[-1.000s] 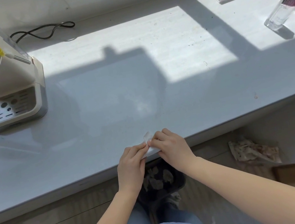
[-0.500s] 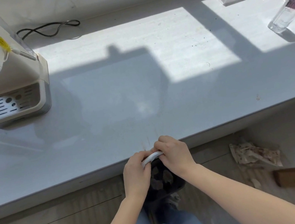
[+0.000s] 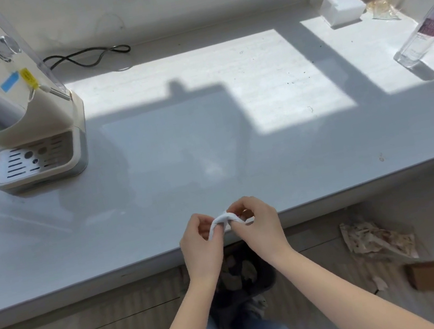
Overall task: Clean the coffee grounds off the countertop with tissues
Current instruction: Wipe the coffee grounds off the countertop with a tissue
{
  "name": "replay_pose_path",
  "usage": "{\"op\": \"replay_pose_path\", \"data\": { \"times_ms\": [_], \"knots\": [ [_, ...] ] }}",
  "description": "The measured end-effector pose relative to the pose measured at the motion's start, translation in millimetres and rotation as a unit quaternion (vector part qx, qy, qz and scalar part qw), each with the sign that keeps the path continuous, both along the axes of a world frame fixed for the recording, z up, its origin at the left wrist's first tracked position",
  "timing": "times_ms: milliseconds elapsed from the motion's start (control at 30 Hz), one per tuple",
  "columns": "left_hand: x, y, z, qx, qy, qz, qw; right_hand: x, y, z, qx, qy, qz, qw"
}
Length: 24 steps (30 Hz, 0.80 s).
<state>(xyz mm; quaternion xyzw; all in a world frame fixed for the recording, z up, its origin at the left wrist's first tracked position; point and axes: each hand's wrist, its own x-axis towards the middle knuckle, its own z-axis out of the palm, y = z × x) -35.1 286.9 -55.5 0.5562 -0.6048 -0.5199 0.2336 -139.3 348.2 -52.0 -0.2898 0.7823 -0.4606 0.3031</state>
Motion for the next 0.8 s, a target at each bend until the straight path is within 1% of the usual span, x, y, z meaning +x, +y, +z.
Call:
{"op": "replay_pose_path", "data": {
  "times_ms": [33,100,167,233,267,300,333,367,400,433,467,500,533,567,600,633,700,733,767,800],
  "knots": [
    [-5.1,-2.1,2.0,0.032,0.013,0.032,0.999,4.1,-2.6,2.1,-0.019,-0.027,-0.004,0.999],
    [-13.0,-5.4,3.6,0.130,0.047,0.072,0.988,11.4,-6.2,2.3,-0.037,-0.079,0.012,0.996],
    [-16.8,-7.9,6.3,0.245,0.116,0.086,0.959,9.9,-10.1,-0.2,-0.024,-0.091,0.024,0.995],
    [-15.1,-11.2,9.8,0.340,0.206,0.093,0.913,1.8,-13.4,-3.5,-0.013,-0.067,0.021,0.997],
    [-13.5,-13.7,10.6,0.377,0.234,0.092,0.891,-2.8,-14.2,-5.0,-0.012,-0.047,0.017,0.999],
    [-11.9,-16.7,11.1,0.401,0.242,0.078,0.880,-7.2,-14.1,-6.7,-0.015,-0.029,0.009,0.999],
    [-11.5,-19.2,11.3,0.404,0.227,0.042,0.885,-11.5,-13.7,-8.9,-0.019,-0.013,0.001,1.000],
    [-12.4,-20.3,11.6,0.386,0.201,-0.006,0.900,-16.1,-12.7,-10.7,-0.021,0.004,0.000,1.000],
    [-14.2,-20.3,11.7,0.348,0.166,-0.058,0.921,-21.8,-11.6,-11.9,-0.018,0.025,0.007,0.999],
    [-15.0,-20.8,11.9,0.288,0.128,-0.104,0.943,-29.6,-10.5,-12.9,-0.012,0.055,0.018,0.998],
    [-14.3,-23.2,10.5,0.202,0.086,-0.141,0.965,-40.1,-9.3,-14.2,-0.006,0.093,0.024,0.995],
    [-10.4,-27.4,7.1,0.089,0.039,-0.172,0.980,-53.8,-7.4,-15.3,0.000,0.137,0.021,0.990],
    [-3.7,-34.8,1.7,-0.037,-0.026,-0.203,0.978,-69.2,-4.9,-16.5,0.008,0.176,0.012,0.984],
    [5.2,-44.9,-4.6,-0.150,-0.097,-0.230,0.957,-84.7,-1.4,-17.7,0.020,0.206,0.000,0.978],
    [15.3,-55.9,-10.8,-0.227,-0.166,-0.253,0.925,-98.2,3.2,-19.4,0.037,0.226,-0.009,0.973],
    [25.7,-66.5,-17.8,-0.273,-0.234,-0.275,0.892,-108.5,8.2,-22.4,0.056,0.241,-0.014,0.969],
    [43.1,-83.0,-32.2,-0.312,-0.347,-0.322,0.824,-117.3,15.5,-29.7,0.077,0.263,-0.019,0.962],
    [50.2,-89.7,-38.7,-0.317,-0.379,-0.339,0.801,-117.2,16.1,-32.6,0.079,0.272,-0.024,0.959],
    [56.2,-95.7,-43.7,-0.313,-0.394,-0.346,0.792,-115.1,15.4,-34.4,0.080,0.279,-0.034,0.956],
    [60.9,-101.1,-47.4,-0.303,-0.401,-0.341,0.795,-112.0,13.6,-35.0,0.082,0.282,-0.046,0.955]
  ]
}}
